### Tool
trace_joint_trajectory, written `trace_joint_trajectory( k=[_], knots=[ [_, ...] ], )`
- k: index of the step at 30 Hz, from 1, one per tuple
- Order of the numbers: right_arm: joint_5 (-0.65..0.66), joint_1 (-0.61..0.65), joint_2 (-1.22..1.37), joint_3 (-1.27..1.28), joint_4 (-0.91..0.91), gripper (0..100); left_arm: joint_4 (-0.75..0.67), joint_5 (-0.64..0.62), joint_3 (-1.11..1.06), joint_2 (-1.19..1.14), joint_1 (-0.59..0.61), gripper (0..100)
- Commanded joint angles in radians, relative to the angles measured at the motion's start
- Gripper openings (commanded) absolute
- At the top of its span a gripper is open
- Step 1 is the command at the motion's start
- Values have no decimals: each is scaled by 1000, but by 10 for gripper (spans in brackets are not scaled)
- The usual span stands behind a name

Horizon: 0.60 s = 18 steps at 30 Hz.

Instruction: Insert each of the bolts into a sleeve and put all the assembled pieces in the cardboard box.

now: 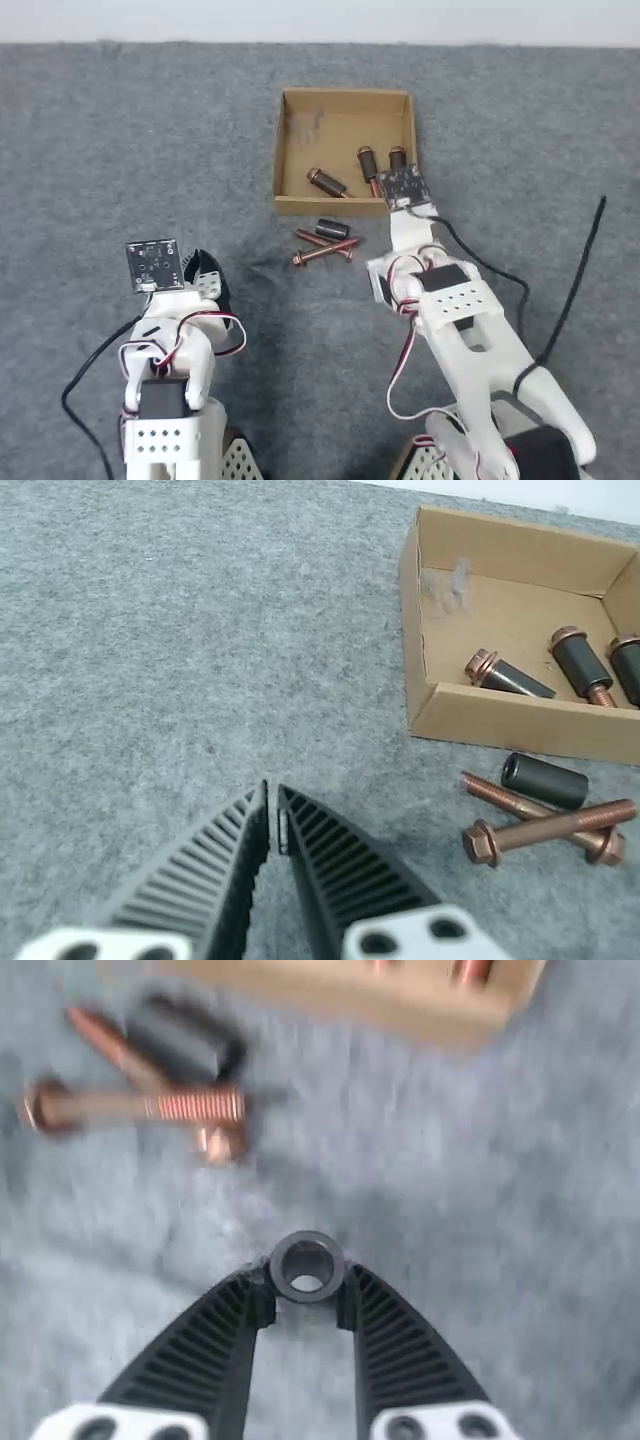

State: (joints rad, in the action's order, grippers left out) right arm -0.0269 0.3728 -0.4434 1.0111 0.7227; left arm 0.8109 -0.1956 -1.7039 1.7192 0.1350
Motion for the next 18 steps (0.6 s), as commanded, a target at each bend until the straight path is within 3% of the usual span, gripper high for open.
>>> trace_joint_trajectory(
  k=[1,8,18],
  knots=[
    [-2,-18,-58,-71,110,32,0,6,15,14,-6,11],
    [0,-19,-56,-71,206,151,2,6,15,14,-6,11],
    [-9,-18,-67,-109,211,43,3,6,15,14,-6,11]
  ],
)
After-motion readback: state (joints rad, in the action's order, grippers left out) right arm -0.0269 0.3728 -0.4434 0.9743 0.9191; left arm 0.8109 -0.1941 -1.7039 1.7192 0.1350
